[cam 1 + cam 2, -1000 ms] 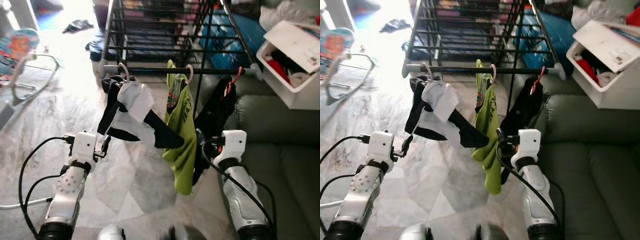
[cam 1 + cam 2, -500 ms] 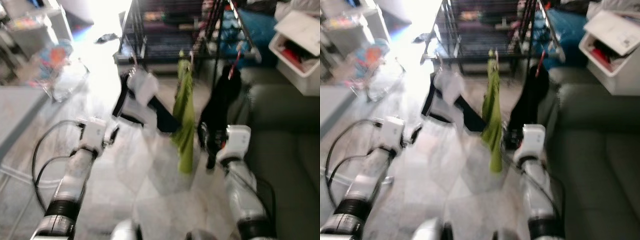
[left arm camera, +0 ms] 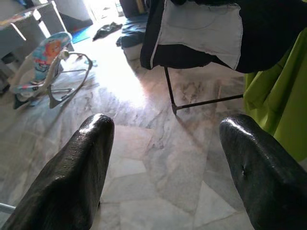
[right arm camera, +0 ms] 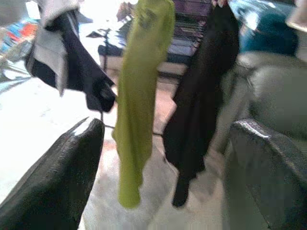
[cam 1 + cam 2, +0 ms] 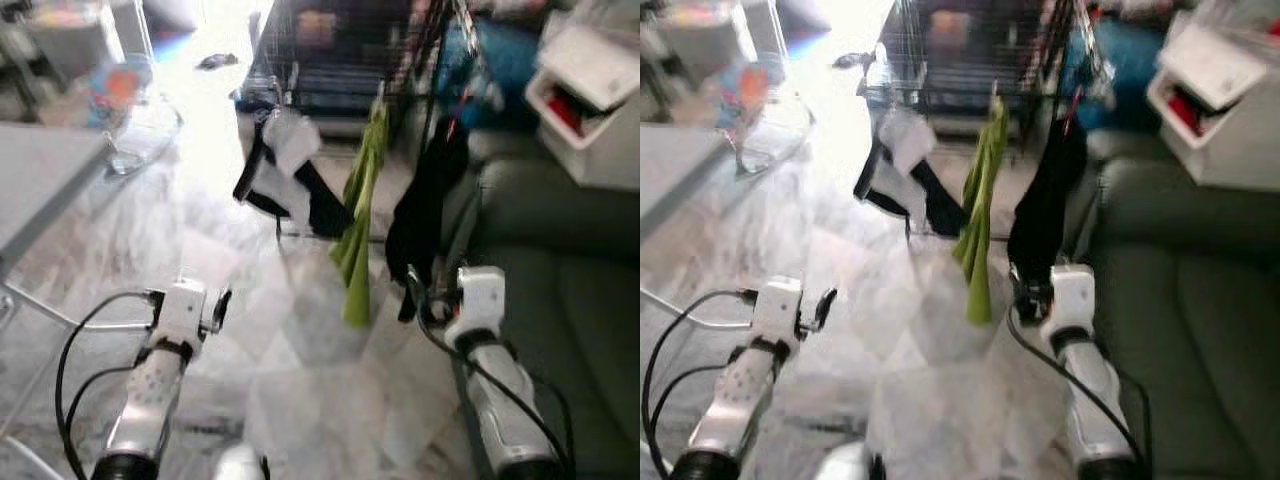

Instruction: Hang hanger

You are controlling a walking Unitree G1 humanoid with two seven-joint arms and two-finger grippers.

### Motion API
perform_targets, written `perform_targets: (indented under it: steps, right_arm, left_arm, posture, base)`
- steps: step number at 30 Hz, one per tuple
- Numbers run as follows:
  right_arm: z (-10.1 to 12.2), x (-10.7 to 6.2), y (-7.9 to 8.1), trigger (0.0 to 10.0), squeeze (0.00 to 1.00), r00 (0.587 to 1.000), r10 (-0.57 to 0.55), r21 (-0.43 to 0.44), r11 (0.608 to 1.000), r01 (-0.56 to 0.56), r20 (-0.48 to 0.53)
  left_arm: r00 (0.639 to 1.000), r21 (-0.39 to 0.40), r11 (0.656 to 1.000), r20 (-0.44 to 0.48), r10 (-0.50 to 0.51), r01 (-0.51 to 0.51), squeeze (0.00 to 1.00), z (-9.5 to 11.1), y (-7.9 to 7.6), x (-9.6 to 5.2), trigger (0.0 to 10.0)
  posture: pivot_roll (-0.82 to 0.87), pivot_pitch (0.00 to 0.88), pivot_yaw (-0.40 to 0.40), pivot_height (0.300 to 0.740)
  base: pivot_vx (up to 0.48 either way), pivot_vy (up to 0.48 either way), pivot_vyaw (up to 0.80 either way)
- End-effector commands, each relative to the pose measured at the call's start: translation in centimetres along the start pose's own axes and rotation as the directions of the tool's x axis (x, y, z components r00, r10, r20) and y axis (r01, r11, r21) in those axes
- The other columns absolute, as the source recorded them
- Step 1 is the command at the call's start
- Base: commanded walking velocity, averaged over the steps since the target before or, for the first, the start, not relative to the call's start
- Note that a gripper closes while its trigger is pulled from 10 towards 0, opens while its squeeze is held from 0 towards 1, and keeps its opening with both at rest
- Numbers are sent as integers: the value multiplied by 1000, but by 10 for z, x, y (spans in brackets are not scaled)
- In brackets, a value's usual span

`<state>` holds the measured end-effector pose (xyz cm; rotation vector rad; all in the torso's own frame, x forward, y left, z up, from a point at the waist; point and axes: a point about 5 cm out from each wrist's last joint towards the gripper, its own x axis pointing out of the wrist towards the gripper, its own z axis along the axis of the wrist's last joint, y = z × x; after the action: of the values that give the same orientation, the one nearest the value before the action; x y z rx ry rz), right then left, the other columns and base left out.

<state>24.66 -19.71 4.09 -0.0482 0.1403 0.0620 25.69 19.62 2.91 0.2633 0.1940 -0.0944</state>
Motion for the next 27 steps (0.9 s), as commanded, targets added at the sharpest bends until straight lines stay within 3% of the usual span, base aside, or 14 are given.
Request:
perform_targets:
  steps: [1,2,6,15,21,27]
  right_arm:
    - [8,0,1,10000,0,999,10,-3,1000,-10,34]
    - [4,-10,-5,10000,0,1000,-16,-2,1000,16,21]
    - [-2,-21,-11,10000,0,998,-56,4,998,56,11]
    - [-4,-25,-9,10000,0,997,-74,8,997,74,16]
    - [-4,-38,-12,10000,0,996,-94,11,996,94,13]
    - [-7,-38,-14,10000,0,997,-77,7,997,77,-6]
  left_arm:
    - [1000,18,1000,30,7,-8,0,7,3,1,10000]
    - [1000,21,1000,27,4,-5,0,4,3,-5,10000]
    - [1000,15,1000,27,-10,9,0,3,2,-7,10000]
    - [999,22,1000,33,-14,14,0,7,-3,-4,10000]
    - [998,18,998,31,53,-54,0,5,6,-13,10000]
    - [999,-9,999,7,51,-51,0,-4,-3,-22,10000]
  posture:
    - [-11,0,-31,740]
    - [-29,0,-19,740]
    - [-42,0,-8,740]
    - [-61,0,22,740]
    - [-65,0,15,740]
    - [-61,0,5,740]
  base:
    - [0,0,0]
    - [0,0,0]
    - [0,0,0]
    - [0,0,0]
    - [0,0,0]
    - [0,0,0]
